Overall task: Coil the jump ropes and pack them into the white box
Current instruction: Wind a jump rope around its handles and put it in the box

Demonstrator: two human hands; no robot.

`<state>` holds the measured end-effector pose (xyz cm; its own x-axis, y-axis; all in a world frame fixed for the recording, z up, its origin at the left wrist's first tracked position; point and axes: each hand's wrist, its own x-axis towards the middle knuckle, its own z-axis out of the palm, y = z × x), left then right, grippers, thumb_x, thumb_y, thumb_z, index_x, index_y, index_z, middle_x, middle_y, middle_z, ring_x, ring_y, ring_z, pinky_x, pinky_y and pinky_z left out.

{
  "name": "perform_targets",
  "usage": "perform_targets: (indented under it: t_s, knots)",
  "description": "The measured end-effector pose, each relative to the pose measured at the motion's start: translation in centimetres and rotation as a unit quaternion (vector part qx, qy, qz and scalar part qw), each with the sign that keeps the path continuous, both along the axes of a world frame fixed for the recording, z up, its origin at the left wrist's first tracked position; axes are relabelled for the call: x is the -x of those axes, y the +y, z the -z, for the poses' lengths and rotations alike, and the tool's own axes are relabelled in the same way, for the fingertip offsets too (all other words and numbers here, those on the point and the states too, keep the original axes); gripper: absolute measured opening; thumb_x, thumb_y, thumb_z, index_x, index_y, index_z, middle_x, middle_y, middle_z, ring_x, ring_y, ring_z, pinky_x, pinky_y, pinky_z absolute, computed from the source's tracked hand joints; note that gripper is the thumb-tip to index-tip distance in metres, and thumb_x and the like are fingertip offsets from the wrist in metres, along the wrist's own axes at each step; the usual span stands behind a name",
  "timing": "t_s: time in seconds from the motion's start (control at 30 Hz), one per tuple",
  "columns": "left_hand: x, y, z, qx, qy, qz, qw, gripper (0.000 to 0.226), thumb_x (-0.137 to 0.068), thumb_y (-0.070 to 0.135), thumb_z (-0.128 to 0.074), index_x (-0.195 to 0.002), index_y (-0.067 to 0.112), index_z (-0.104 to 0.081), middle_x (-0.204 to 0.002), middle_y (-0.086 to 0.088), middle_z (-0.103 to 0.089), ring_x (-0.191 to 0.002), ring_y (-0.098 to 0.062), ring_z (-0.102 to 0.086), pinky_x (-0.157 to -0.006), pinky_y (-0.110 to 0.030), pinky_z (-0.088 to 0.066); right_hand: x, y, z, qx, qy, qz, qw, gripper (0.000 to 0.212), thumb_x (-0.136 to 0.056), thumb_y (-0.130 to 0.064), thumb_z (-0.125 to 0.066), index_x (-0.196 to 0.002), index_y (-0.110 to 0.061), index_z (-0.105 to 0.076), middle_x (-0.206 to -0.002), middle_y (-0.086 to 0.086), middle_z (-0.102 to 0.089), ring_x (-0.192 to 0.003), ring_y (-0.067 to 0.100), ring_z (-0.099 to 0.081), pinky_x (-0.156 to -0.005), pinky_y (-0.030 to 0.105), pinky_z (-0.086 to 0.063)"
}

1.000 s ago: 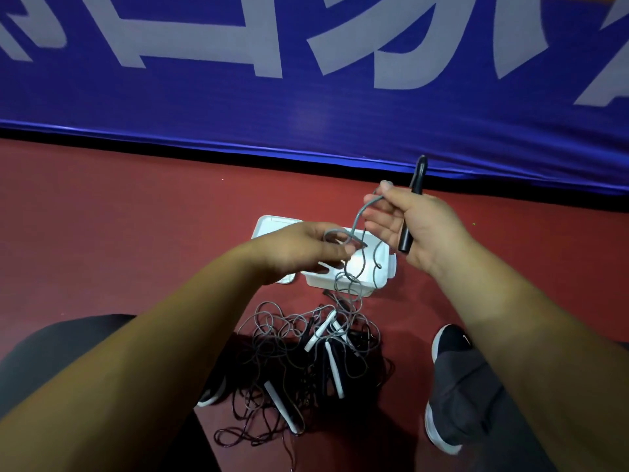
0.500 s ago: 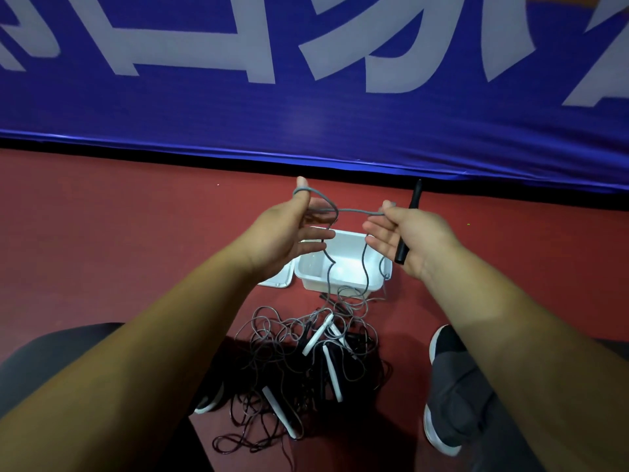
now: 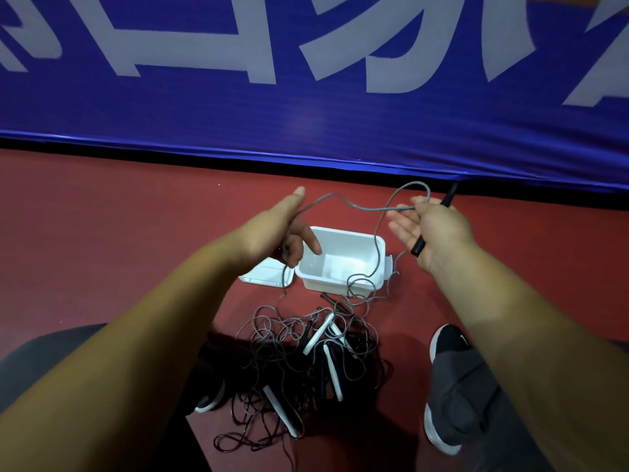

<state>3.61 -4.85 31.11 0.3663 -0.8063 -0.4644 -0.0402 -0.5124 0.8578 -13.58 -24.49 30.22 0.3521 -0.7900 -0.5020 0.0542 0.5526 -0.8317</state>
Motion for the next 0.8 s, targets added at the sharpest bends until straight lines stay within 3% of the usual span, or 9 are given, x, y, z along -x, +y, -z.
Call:
perform_targets:
  t_s: [0.03,0.13,0.2,0.33,0.43,0.57,0.6,0.7,0.8]
  knots:
    - [-0.4,0.2,-0.2,-0.001,-0.006,-0.003,1.000,0.087,-0.105,0.067,-0.025,-0.096,0.000,-0.079,-0.066,-0.017,-0.062,-0.068,-0.026,-0.057,-0.078,-0.040,-0.043,0.2,-0.2,0.1,-0.002,-0.001,0.007,1.000,0.014,-0.113,-0.013,-0.045,-0.117,-0.016,-0.057,-0.104,0.014,-0.075,-0.070,0.018,-0.080,-0.054,0.029,-0.061]
    - [-0.7,0.8,-0.7,0.021,-0.044,-0.023,0.999,0.035,-0.107,0.025,-0.048,-0.103,0.003,-0.074,-0.082,-0.017,-0.075,-0.076,-0.026,-0.064,-0.087,-0.047,-0.051,0.5,-0.5,0.5,-0.019,-0.007,0.009,1.000,0.015,-0.114,-0.016,-0.047,-0.124,-0.014,-0.057,-0.112,0.017,-0.073,-0.071,0.018,-0.080,-0.056,0.029,-0.062]
    - [-0.3,0.8,-0.8,0.043,-0.051,-0.041,0.997,0.022,-0.109,0.015,-0.047,-0.107,0.001,-0.065,-0.089,-0.020,-0.078,-0.080,-0.028,-0.069,-0.092,-0.050,-0.056,0.2,-0.2,0.5,-0.048,-0.006,-0.012,0.999,0.016,-0.114,-0.021,-0.049,-0.126,-0.011,-0.056,-0.113,0.019,-0.072,-0.070,0.019,-0.080,-0.057,0.030,-0.064]
    - [1.1,0.3,-0.8,0.082,0.030,-0.084,0.993,0.025,-0.114,0.021,-0.044,-0.114,0.000,-0.056,-0.085,-0.016,-0.078,-0.076,-0.028,-0.072,-0.080,-0.042,-0.061,-0.5,1.9,0.2,-0.069,0.123,-0.194,0.971,0.016,-0.111,-0.022,-0.055,-0.106,-0.007,-0.056,-0.098,0.023,-0.073,-0.072,0.026,-0.078,-0.067,0.037,-0.067]
    - [1.9,-0.2,-1.1,0.104,0.124,-0.116,0.980,0.027,-0.114,0.023,-0.044,-0.119,0.000,-0.057,-0.078,-0.011,-0.074,-0.066,-0.024,-0.068,-0.068,-0.033,-0.062,-0.5,4.4,0.7,-0.037,0.191,-0.331,0.923,0.012,-0.108,-0.015,-0.058,-0.115,-0.005,-0.058,-0.109,0.019,-0.072,-0.090,0.029,-0.080,-0.082,0.042,-0.067]
    - [1.9,-0.9,-1.4,0.138,0.206,-0.154,0.957,0.030,-0.113,0.026,-0.046,-0.117,0.000,-0.060,-0.075,-0.004,-0.070,-0.057,-0.015,-0.062,-0.068,-0.031,-0.063,-0.6,6.0,0.7,0.006,0.161,-0.413,0.896,0.025,-0.103,-0.003,-0.058,-0.123,-0.013,-0.070,-0.116,0.005,-0.079,-0.090,0.015,-0.080,-0.074,0.030,-0.065]
    - [1.8,-1.0,-1.4,0.146,0.230,-0.165,0.948,0.029,-0.113,0.026,-0.045,-0.115,0.002,-0.060,-0.076,-0.002,-0.070,-0.057,-0.013,-0.060,-0.068,-0.031,-0.063,-0.7,6.1,0.7,0.024,0.154,-0.442,0.883,0.026,-0.103,-0.005,-0.062,-0.123,-0.016,-0.073,-0.115,0.001,-0.081,-0.093,0.011,-0.079,-0.079,0.029,-0.064]
    - [1.0,-1.4,-1.3,0.175,0.301,-0.212,0.913,0.026,-0.113,0.026,-0.044,-0.111,0.004,-0.059,-0.083,-0.002,-0.070,-0.059,-0.010,-0.058,-0.074,-0.032,-0.064,-0.7,6.3,0.7,0.069,0.138,-0.506,0.848,0.020,-0.106,-0.020,-0.066,-0.122,-0.024,-0.075,-0.116,-0.004,-0.081,-0.112,0.016,-0.076,-0.105,0.039,-0.058]
    - [0.3,-1.5,-0.9,0.200,0.321,-0.266,0.887,0.029,-0.113,0.026,-0.044,-0.116,0.000,-0.057,-0.085,-0.005,-0.076,-0.063,-0.009,-0.062,-0.081,-0.035,-0.065,-0.7,6.4,0.8,0.078,0.113,-0.517,0.845,0.021,-0.106,-0.024,-0.066,-0.125,-0.015,-0.069,-0.115,0.004,-0.081,-0.112,0.029,-0.077,-0.108,0.048,-0.056]
